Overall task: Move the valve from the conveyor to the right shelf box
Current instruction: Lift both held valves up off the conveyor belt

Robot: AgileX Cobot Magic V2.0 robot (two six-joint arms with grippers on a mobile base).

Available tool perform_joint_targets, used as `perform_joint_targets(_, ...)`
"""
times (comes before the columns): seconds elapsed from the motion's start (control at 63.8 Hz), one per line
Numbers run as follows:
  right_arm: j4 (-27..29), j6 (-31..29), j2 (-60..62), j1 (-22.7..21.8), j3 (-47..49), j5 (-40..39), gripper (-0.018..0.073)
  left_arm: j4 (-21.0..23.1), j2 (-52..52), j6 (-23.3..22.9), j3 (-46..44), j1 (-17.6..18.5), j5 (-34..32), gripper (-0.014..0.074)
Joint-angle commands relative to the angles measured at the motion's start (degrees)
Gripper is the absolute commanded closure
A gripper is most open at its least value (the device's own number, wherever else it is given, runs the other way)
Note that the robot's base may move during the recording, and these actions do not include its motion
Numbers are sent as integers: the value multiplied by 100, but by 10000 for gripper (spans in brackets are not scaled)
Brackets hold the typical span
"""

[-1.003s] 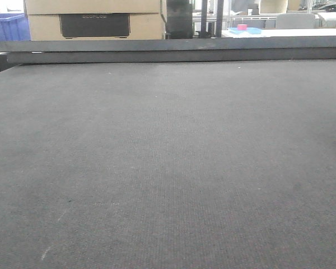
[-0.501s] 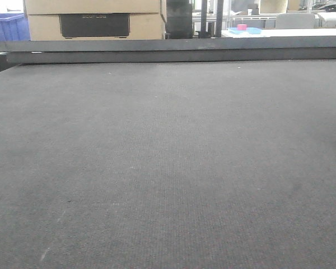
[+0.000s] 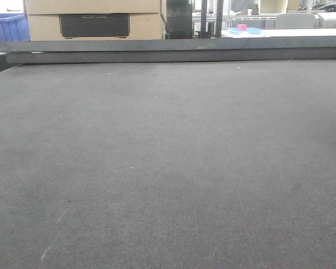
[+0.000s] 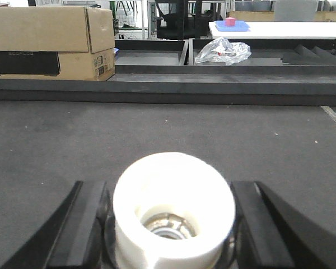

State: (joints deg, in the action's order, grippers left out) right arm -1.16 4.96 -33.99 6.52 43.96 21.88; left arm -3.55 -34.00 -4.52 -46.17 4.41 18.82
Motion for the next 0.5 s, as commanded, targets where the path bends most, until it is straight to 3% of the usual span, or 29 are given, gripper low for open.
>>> perform_joint_targets(0.0,-79,15,54,-4,59,-404,727,27,50,8,-39,29,-365,708)
perform_joint_targets(0.486,-79,15,54,-4,59,-404,727,27,50,8,-39,29,-365,708)
